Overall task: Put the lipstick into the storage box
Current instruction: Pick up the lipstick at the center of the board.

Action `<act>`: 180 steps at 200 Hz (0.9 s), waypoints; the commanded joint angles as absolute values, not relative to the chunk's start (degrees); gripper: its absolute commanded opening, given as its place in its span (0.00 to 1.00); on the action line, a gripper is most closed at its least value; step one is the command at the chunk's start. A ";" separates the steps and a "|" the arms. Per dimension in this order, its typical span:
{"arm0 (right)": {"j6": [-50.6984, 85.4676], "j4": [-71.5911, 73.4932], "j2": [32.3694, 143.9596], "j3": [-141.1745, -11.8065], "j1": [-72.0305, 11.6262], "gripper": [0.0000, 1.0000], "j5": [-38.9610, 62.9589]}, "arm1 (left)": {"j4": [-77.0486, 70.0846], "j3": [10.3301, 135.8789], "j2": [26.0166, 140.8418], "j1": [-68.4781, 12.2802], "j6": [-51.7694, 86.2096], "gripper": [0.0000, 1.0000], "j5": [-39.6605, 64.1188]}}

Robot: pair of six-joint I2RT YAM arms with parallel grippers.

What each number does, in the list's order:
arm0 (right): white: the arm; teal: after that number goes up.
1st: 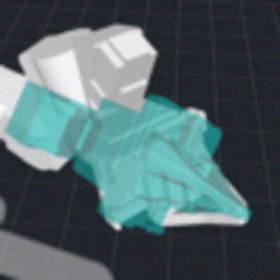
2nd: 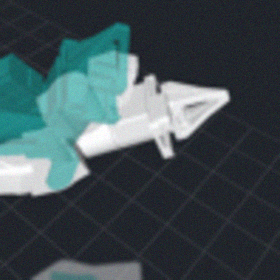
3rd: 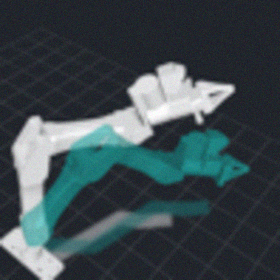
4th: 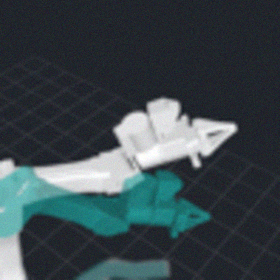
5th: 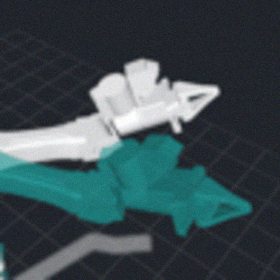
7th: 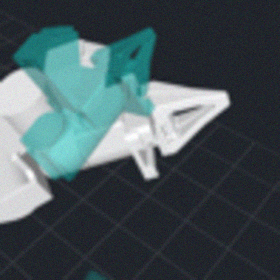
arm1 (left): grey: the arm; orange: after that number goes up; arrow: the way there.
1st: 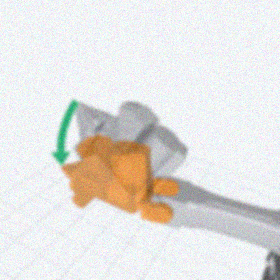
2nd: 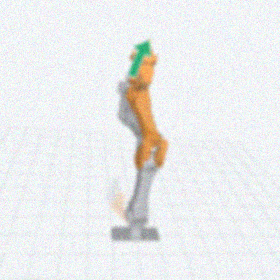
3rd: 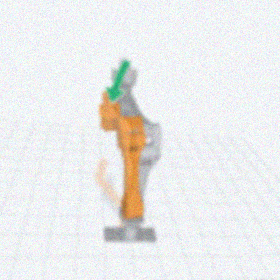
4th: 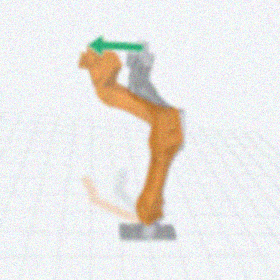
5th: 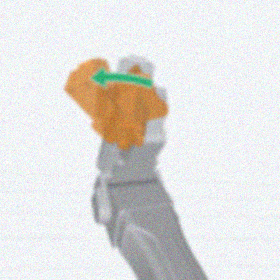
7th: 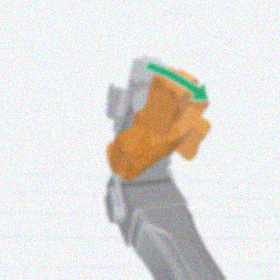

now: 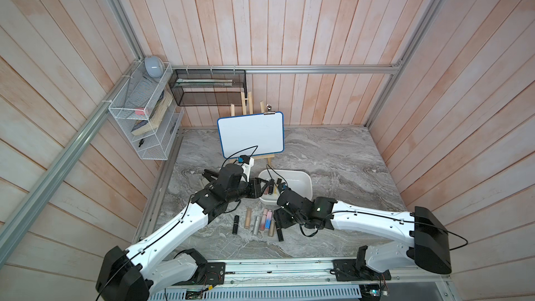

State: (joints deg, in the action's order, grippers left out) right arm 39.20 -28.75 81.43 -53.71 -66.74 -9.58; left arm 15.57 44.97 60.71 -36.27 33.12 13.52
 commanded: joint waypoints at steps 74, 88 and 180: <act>45.39 -33.48 91.02 -55.24 -73.62 0.58 -10.01 | 13.44 31.24 46.06 -35.33 40.34 0.57 15.36; 45.69 -33.56 91.47 -55.28 -73.98 0.58 -9.93 | 13.02 31.15 46.25 -35.29 40.52 0.57 15.74; 47.40 -32.60 92.96 -53.43 -75.06 0.48 -8.85 | 10.90 30.85 47.86 -35.33 41.22 0.57 16.63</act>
